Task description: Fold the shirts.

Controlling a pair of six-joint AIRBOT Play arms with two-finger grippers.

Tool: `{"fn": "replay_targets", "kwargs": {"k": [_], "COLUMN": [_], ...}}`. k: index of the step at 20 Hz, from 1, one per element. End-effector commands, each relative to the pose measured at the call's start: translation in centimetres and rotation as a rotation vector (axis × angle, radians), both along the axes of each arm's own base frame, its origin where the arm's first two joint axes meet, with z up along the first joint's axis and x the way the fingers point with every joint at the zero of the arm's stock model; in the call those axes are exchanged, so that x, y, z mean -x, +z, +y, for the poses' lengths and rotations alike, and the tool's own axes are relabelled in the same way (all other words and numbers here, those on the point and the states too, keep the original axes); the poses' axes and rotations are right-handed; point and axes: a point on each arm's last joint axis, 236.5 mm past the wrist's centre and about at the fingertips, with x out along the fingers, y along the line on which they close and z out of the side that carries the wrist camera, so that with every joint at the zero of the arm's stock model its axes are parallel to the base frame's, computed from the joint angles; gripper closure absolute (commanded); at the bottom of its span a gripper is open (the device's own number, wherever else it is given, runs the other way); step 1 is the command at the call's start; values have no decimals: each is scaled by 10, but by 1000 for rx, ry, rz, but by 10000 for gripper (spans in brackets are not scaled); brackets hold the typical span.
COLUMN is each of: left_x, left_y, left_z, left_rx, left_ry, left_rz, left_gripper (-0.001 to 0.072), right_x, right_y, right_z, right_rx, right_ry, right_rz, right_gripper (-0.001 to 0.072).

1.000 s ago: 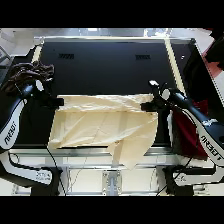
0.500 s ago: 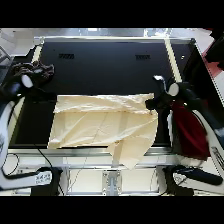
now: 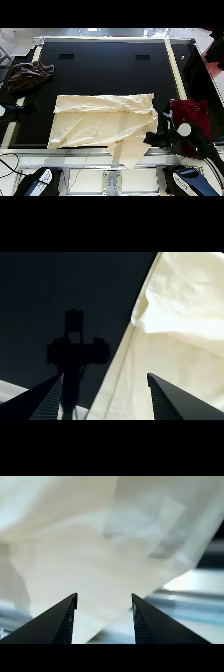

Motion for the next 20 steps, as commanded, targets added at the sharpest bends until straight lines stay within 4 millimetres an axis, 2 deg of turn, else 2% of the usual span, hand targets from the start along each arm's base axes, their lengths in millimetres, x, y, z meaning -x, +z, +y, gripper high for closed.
{"fn": "replay_targets", "kwargs": {"k": [1,9,14,17,19,20], "left_x": [5,5,5,5,5,5], "left_y": [-5,-5,-5,-5,-5,-5], "left_z": [-11,-11,-11,-11,-11,-11], "left_rx": [73,72,72,72,72,72], "left_ry": [35,34,34,34,34,34], "left_rz": [-17,-17,-16,-16,-16,-16], "left_gripper": [106,106,106,106,106,106], "right_x": [46,73,42,42,45,42], "right_y": [-11,-25,-34,-43,-47,-48], "right_z": [18,15,23,25,26,27], "right_rx": [-98,-86,-123,-128,-127,-134], "right_ry": [-43,-33,-148,-159,-156,-159], "right_rz": [159,243,160,197,222,215], "right_gripper": [319,321,324,324,379,499]}}
